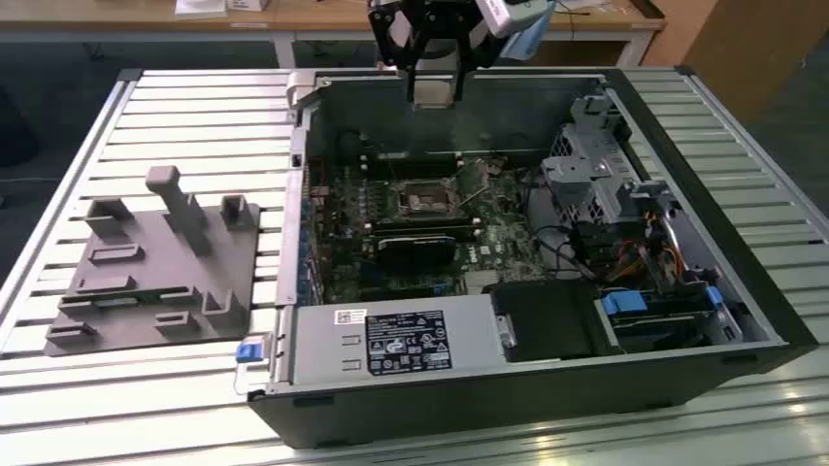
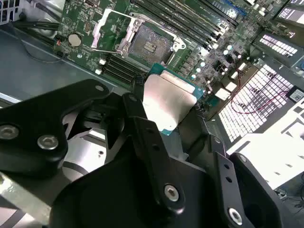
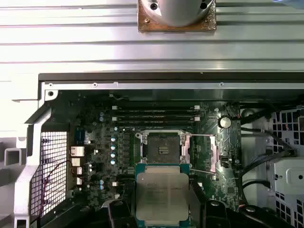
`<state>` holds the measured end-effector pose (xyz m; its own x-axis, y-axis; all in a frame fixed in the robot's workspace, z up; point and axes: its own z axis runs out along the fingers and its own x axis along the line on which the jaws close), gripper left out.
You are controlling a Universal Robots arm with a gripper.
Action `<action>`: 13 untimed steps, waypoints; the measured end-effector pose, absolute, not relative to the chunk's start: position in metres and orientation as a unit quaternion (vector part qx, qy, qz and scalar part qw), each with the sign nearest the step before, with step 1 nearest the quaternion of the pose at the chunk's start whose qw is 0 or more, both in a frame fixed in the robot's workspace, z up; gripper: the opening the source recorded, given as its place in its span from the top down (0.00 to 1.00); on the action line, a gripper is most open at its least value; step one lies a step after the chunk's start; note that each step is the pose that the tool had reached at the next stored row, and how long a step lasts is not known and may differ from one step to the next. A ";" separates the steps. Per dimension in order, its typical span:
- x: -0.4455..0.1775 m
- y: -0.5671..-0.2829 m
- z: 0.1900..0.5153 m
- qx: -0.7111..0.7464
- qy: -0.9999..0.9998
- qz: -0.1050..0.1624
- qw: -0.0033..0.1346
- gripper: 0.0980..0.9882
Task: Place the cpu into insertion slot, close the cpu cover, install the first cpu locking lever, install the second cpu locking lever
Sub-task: 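Place the cpu into insertion slot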
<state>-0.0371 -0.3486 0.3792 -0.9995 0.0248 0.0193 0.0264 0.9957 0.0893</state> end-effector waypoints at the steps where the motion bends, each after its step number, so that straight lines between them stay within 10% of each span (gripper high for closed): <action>1: -0.037 -0.349 0.379 -0.013 -0.999 -0.045 0.009 0.51; 13: -0.037 -0.349 0.379 -0.064 -0.997 -0.045 0.007 0.51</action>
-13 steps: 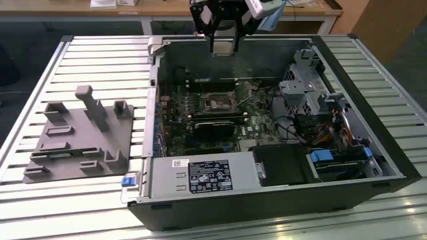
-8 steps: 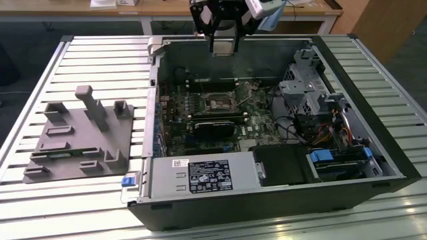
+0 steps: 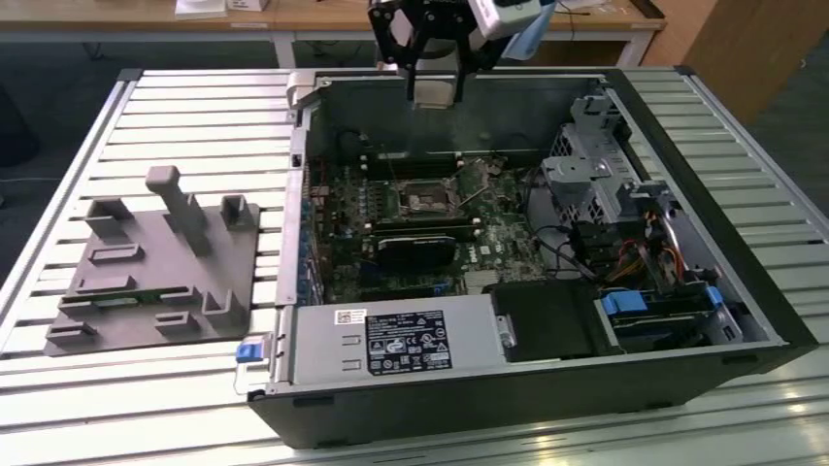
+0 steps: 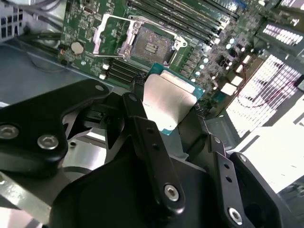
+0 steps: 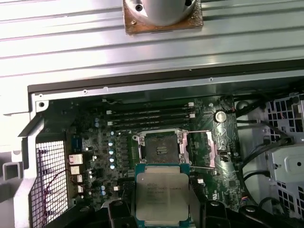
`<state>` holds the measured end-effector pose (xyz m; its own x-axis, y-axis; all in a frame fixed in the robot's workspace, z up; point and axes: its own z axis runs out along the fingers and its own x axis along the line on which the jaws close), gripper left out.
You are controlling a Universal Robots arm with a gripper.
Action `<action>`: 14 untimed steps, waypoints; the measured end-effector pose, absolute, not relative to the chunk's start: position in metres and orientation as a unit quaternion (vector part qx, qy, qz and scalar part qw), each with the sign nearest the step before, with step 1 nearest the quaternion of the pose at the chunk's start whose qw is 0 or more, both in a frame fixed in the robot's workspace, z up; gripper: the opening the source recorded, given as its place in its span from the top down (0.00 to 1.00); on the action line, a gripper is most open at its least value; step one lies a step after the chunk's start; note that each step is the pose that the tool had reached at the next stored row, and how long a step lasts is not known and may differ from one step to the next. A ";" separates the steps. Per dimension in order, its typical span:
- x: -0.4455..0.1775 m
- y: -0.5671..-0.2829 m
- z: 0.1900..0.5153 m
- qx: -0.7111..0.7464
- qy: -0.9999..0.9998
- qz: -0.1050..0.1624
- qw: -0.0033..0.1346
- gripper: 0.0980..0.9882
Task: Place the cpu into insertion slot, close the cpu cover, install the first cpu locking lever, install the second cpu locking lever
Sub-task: 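Place the cpu into insertion slot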
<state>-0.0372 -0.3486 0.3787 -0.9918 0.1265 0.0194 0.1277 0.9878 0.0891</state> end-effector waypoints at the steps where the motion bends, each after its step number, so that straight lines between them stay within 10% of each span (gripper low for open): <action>1: -0.037 -0.349 0.379 -0.072 -0.996 -0.045 0.006 0.51; 14: -0.037 -0.349 0.377 -0.167 -0.985 -0.045 0.002 0.51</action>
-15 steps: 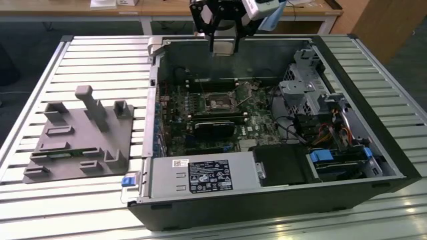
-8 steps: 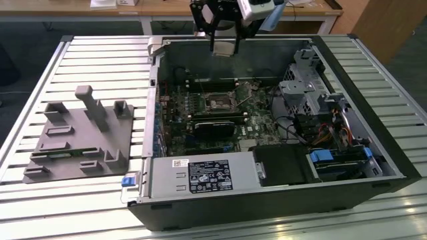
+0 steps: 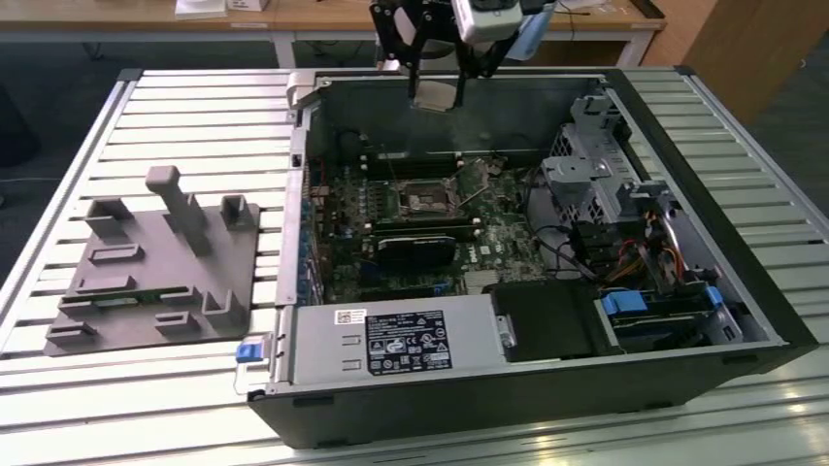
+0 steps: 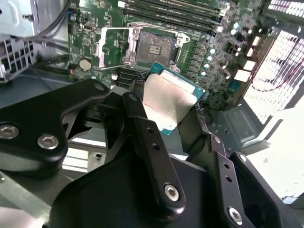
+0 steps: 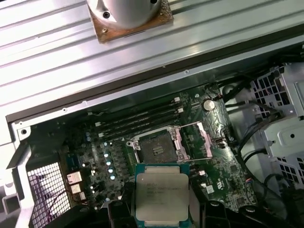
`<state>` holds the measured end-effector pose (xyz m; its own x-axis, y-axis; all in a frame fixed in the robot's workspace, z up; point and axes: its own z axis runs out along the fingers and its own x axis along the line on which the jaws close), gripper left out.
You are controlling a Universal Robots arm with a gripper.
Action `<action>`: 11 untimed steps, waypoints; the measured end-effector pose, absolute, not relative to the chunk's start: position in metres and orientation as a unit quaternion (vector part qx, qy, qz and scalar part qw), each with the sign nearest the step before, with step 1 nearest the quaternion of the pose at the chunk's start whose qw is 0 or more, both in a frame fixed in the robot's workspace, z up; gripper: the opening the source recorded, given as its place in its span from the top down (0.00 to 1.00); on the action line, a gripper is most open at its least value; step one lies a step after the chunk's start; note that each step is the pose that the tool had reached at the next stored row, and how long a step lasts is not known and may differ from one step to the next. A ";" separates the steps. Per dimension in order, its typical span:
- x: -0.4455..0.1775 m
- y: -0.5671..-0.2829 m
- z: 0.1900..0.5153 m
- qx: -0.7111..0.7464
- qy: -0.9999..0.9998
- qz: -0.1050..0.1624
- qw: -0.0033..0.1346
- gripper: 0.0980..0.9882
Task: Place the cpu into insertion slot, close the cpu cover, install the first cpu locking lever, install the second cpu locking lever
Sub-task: 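Place the cpu into insertion slot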
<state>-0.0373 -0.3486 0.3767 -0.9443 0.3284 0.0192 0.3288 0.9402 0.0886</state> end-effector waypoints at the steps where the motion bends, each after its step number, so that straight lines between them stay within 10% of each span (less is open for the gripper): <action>1: -0.037 -0.349 0.377 -0.173 -0.984 -0.045 0.002 0.51; 11: -0.037 -0.349 0.375 -0.232 -0.972 -0.045 -0.001 0.51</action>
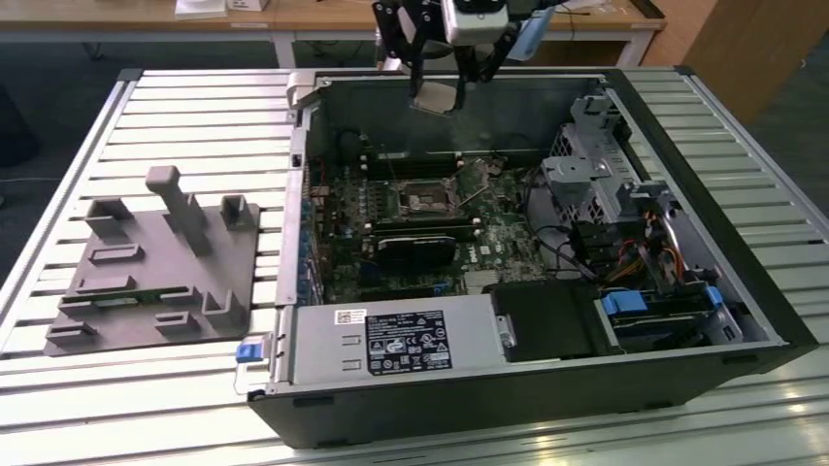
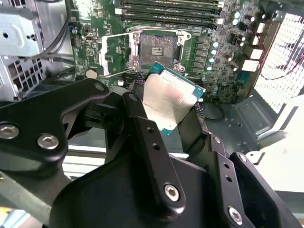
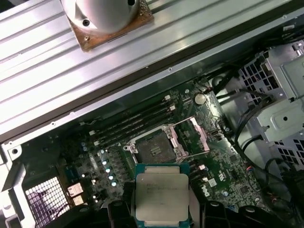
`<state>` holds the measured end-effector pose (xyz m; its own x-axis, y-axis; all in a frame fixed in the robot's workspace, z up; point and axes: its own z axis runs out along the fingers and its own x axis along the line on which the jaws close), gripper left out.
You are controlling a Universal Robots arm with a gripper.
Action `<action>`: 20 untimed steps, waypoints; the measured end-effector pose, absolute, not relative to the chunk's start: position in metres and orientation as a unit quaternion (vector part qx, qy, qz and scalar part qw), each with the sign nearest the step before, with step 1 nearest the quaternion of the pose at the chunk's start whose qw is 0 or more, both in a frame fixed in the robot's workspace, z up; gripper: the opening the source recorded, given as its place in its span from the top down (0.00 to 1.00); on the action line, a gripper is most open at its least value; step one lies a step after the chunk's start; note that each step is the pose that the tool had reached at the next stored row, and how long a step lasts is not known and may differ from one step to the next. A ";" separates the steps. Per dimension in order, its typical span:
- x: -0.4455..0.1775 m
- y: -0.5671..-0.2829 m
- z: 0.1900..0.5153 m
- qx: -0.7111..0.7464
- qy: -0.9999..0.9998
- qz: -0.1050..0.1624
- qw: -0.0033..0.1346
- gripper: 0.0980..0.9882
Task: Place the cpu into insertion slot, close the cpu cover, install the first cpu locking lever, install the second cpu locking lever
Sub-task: 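Place the cpu into insertion slot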
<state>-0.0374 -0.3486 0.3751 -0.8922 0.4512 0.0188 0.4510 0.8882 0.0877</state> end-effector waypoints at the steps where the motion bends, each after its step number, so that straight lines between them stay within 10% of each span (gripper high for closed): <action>1: -0.037 -0.349 0.375 0.237 0.970 0.045 0.001 0.51; 20: -0.038 -0.348 0.373 0.336 0.941 0.044 0.006 0.51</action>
<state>-0.0382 -0.3482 0.3728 -0.7743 0.6326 0.0180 0.6315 0.7705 0.0866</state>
